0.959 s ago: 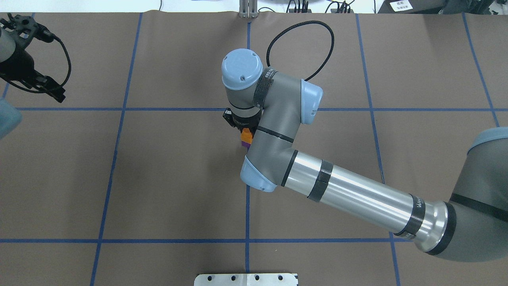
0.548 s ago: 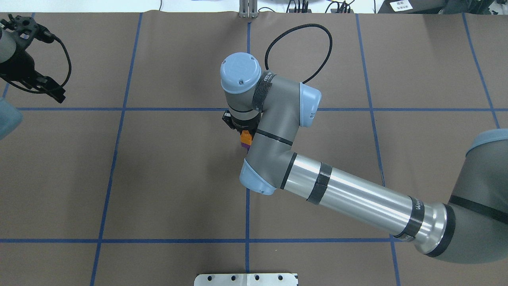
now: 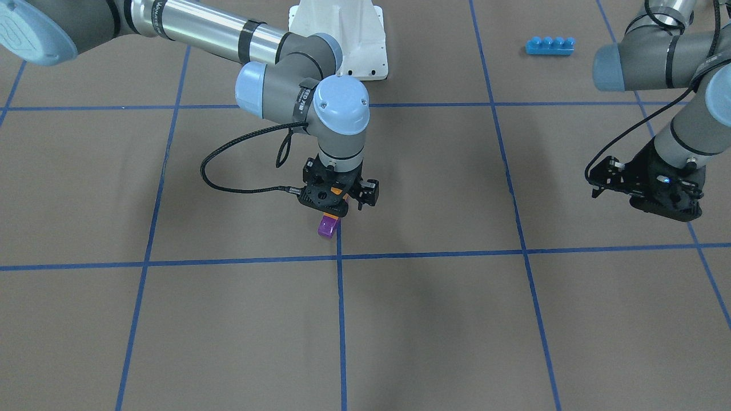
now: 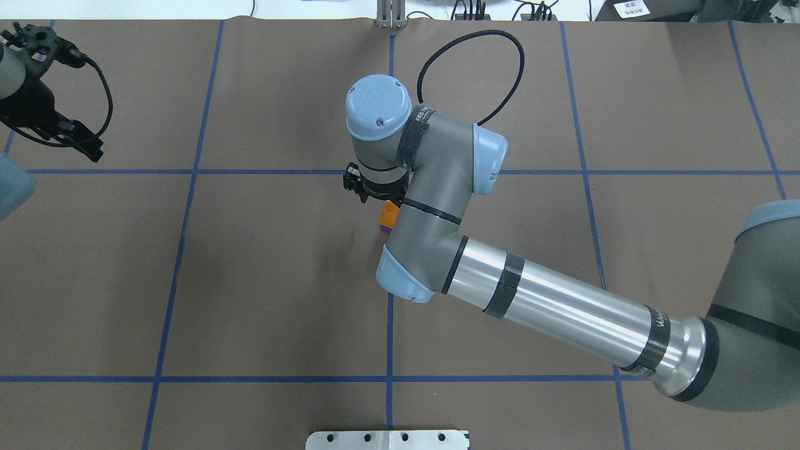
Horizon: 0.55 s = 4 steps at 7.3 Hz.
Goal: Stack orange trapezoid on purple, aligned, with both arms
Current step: 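Open the right gripper and lift it away from the stack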
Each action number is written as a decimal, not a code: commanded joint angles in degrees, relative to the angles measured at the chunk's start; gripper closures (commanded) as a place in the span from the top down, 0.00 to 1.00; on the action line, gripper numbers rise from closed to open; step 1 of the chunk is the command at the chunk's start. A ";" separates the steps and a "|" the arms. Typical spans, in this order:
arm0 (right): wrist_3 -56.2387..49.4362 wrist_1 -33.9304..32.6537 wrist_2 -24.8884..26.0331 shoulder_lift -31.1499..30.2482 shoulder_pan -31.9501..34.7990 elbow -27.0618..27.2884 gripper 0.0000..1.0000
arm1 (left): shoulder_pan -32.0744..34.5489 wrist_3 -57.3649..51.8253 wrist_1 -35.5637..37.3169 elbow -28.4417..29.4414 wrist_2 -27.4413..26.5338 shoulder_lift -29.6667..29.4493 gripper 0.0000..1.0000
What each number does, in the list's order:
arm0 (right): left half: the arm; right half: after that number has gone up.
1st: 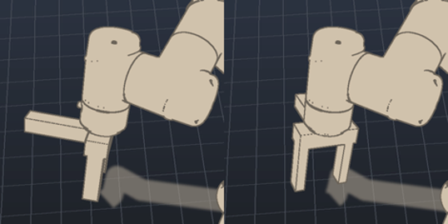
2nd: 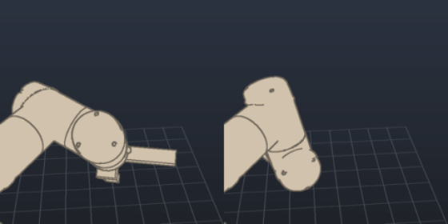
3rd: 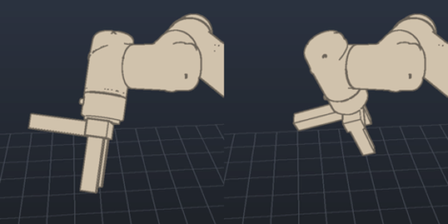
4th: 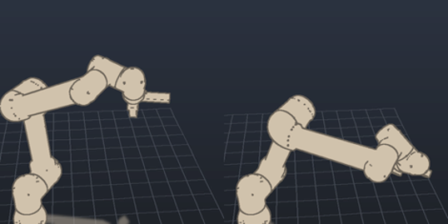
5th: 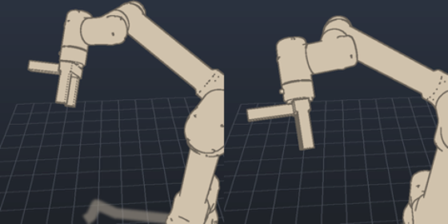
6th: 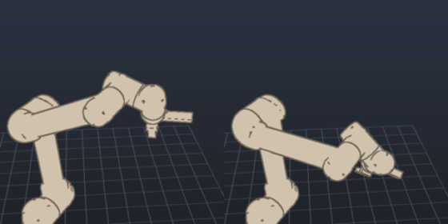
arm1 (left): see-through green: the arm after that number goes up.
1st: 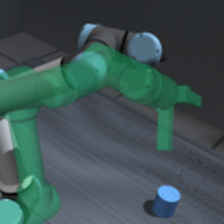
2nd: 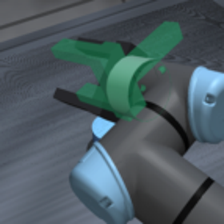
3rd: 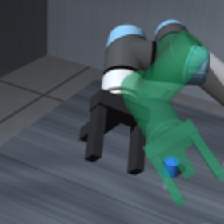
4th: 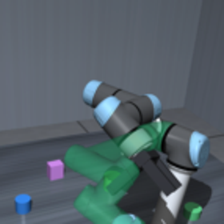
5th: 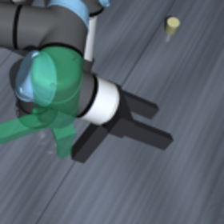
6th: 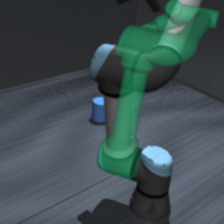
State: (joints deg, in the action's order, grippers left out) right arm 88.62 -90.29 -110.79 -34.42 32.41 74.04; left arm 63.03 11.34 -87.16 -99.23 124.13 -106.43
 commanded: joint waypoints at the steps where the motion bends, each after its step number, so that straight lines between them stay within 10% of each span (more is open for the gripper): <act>1: -0.73 -1.89 -4.32 -3.77 5.17 8.96 1.00 | 0.77 0.00 -0.29 -0.17 0.23 -0.01 1.00; 4: -31.98 -4.54 -15.02 -26.33 22.27 27.64 1.00 | 9.00 -12.07 -0.91 -0.26 5.58 4.71 1.00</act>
State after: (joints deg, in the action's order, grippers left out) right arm 71.32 -94.14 -120.68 -51.49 46.49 96.48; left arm 68.42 5.75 -87.96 -99.38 127.32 -104.38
